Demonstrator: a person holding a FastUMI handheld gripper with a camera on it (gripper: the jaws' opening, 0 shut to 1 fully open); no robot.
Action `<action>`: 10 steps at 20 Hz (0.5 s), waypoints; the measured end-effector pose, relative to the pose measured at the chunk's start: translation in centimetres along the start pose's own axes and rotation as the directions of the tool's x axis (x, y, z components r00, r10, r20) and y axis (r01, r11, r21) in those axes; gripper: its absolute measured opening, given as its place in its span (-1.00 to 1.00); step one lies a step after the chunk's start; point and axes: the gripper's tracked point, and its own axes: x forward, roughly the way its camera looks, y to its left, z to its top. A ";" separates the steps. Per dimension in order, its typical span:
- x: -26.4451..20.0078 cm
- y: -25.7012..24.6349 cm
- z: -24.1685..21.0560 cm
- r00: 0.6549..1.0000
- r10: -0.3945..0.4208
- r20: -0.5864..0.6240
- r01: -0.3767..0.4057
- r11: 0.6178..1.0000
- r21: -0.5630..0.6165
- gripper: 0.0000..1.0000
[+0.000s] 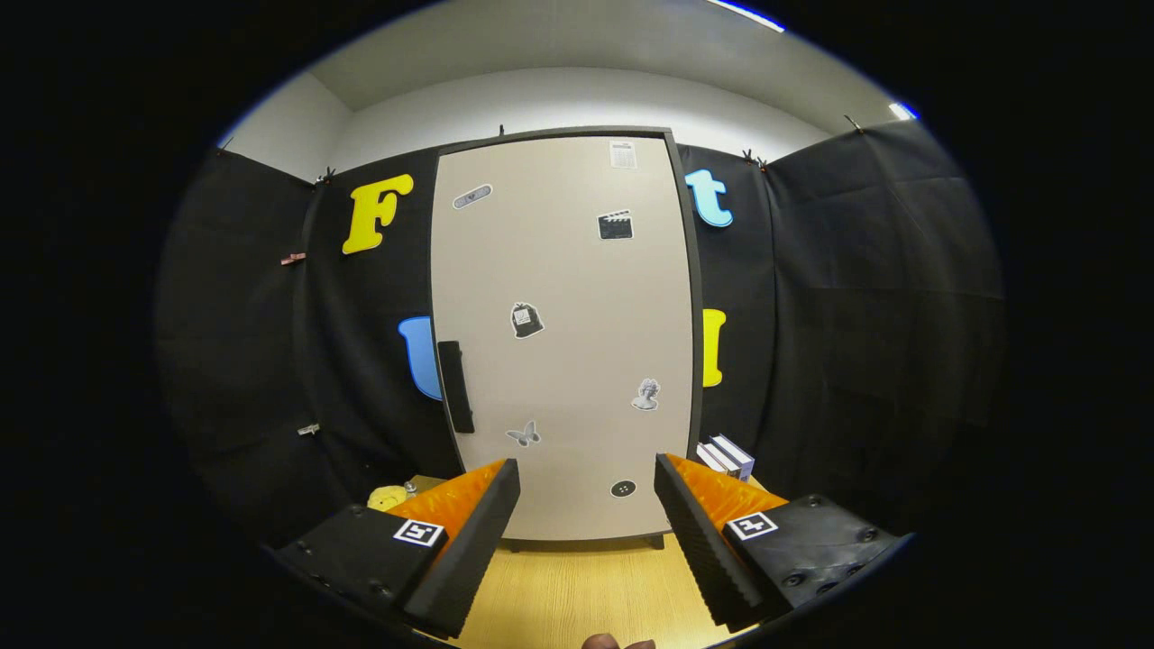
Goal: Open the shoe cabinet door, grab the shoes and put them into the shoe cabinet, then close the shoe cabinet door.
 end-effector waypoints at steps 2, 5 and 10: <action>0.1 0.0 0.0 1.000 0.000 0.000 0.000 1.000 0.002 0.95; 0.1 -0.1 0.0 1.000 -0.002 -0.003 0.002 1.000 0.002 0.95; 0.3 -0.3 -0.1 1.000 -0.003 -0.005 0.003 1.000 0.002 0.96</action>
